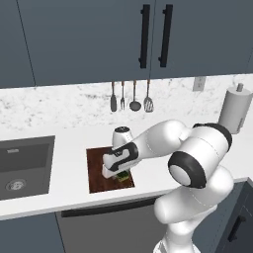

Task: Pick up the sponge from the counter and clean the cutting board by briefly scrubbing or pressing down on the cutting board. Once finished, release the sponge.

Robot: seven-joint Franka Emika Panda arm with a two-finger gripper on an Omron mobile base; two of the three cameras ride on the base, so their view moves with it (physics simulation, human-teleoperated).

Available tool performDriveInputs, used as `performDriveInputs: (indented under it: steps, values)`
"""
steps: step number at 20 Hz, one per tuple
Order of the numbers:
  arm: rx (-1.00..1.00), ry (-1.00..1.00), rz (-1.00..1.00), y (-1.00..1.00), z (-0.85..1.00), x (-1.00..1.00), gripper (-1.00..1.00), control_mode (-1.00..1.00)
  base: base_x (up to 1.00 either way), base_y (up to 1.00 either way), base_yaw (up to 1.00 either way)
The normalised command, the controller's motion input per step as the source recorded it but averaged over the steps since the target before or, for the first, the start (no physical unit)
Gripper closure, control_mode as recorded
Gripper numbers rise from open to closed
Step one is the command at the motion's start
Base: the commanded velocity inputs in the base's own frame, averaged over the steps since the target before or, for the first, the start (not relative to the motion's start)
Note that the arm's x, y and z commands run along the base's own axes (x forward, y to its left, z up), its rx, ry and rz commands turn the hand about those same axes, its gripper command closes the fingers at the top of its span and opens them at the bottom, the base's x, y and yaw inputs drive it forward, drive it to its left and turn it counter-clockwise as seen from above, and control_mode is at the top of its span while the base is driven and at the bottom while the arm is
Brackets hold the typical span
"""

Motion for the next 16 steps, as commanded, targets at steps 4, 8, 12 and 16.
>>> performDriveInputs:
  steps: [4,8,12,16]
  values:
    - [0.00,0.00,0.00,-0.13,0.01,0.04,1.00,-1.00,0.00,0.00,0.00]
    - [0.00,0.00,0.00,-0.13,0.08,0.24,1.00,-1.00,0.00,0.00,0.00]
    - [0.00,0.00,0.00,-0.06,-0.08,0.07,1.00,-1.00,0.00,0.00,0.00]
    - [0.00,0.00,0.00,0.00,-0.43,-0.01,1.00,-1.00,0.00,0.00,0.00]
